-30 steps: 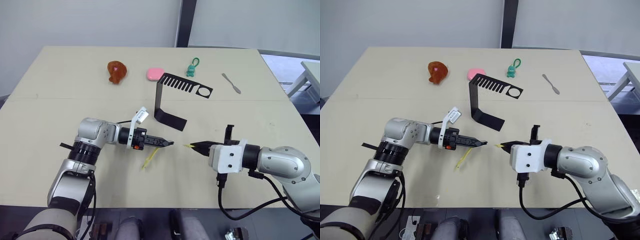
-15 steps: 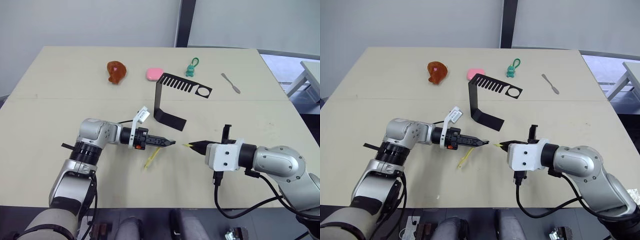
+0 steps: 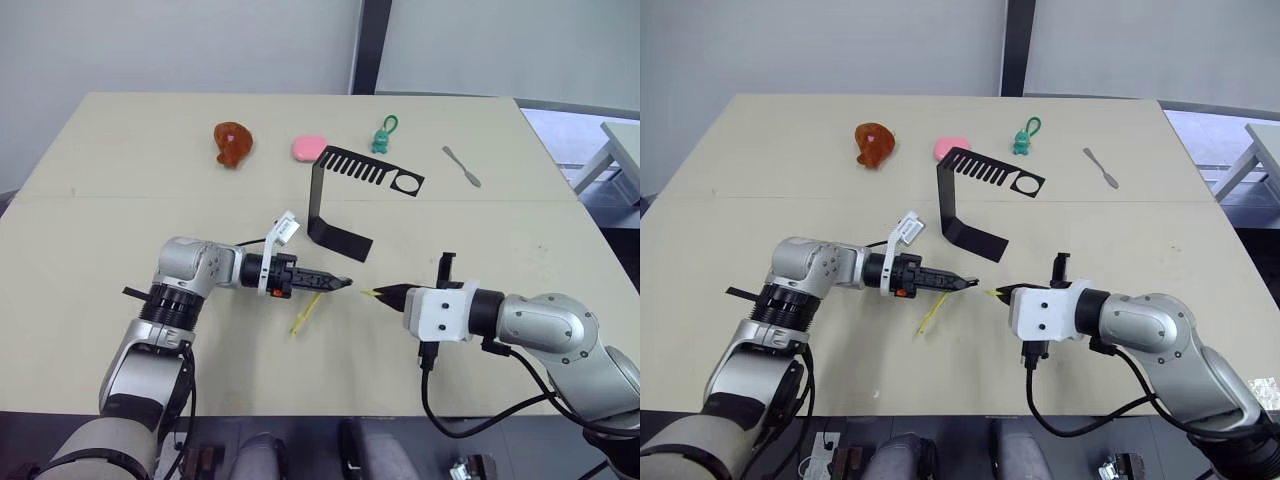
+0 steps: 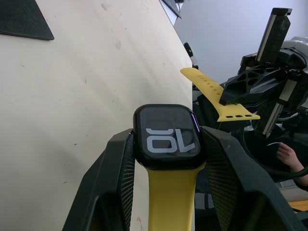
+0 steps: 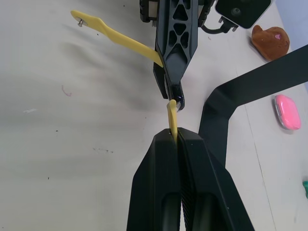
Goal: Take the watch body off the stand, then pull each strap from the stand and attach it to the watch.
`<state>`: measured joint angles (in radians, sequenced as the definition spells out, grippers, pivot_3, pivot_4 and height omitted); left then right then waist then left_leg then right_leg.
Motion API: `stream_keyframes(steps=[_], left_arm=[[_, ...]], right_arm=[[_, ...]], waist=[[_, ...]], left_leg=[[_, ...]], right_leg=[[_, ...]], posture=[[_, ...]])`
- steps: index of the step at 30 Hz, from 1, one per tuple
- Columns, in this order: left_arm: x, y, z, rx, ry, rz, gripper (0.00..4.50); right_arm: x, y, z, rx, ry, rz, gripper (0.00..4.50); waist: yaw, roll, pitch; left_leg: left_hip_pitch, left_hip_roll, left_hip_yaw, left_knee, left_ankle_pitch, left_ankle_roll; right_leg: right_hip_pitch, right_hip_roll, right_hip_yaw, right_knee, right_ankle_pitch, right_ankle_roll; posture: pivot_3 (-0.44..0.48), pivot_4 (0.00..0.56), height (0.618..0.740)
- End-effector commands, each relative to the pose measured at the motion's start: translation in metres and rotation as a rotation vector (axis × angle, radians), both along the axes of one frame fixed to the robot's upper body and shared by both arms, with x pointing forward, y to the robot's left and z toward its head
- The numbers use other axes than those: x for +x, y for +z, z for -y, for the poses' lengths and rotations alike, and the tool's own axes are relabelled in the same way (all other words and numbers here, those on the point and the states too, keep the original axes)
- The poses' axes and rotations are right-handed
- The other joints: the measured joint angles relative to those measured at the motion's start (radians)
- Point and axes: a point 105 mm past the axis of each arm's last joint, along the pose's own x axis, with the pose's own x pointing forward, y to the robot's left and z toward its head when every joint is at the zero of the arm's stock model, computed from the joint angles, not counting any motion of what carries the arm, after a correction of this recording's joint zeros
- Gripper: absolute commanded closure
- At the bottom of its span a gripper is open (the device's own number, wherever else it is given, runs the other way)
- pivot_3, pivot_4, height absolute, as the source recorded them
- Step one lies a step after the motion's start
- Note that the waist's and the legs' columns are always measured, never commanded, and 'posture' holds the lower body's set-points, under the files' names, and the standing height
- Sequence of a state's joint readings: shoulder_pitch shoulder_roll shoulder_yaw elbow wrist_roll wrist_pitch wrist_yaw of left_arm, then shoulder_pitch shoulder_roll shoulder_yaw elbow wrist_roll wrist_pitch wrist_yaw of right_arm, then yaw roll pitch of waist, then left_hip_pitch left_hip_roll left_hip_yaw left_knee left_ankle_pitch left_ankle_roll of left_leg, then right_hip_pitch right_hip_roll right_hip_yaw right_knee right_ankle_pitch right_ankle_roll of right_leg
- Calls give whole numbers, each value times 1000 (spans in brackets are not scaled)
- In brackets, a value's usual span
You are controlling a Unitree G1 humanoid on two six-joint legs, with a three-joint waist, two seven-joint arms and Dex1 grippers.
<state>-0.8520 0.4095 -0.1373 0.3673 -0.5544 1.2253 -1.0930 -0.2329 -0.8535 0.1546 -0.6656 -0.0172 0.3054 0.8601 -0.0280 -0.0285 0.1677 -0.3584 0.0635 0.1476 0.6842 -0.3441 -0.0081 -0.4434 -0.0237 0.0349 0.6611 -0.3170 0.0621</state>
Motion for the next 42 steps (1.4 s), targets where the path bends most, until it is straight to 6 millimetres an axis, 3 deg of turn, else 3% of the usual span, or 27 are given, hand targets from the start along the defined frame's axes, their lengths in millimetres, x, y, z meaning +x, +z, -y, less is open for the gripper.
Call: stream_keyframes(steps=[1, 42], left_arm=[[-3, 12, 3, -45, -23, 36, 2908], [-5, 19, 9, -63, -25, 40, 2908]], right_arm=[[-1, 8, -4, 17, 9, 33, 4500], [13, 11, -6, 14, -30, 44, 4500]], waist=[[0, 0, 0], [0, 0, 0]], left_leg=[[0, 0, 0, 0, 0, 0], [0, 0, 0, 0, 0, 0]], right_leg=[[0, 0, 0, 0, 0, 0], [0, 0, 0, 0, 0, 0]], posture=[[0, 150, 740], [0, 150, 740]])
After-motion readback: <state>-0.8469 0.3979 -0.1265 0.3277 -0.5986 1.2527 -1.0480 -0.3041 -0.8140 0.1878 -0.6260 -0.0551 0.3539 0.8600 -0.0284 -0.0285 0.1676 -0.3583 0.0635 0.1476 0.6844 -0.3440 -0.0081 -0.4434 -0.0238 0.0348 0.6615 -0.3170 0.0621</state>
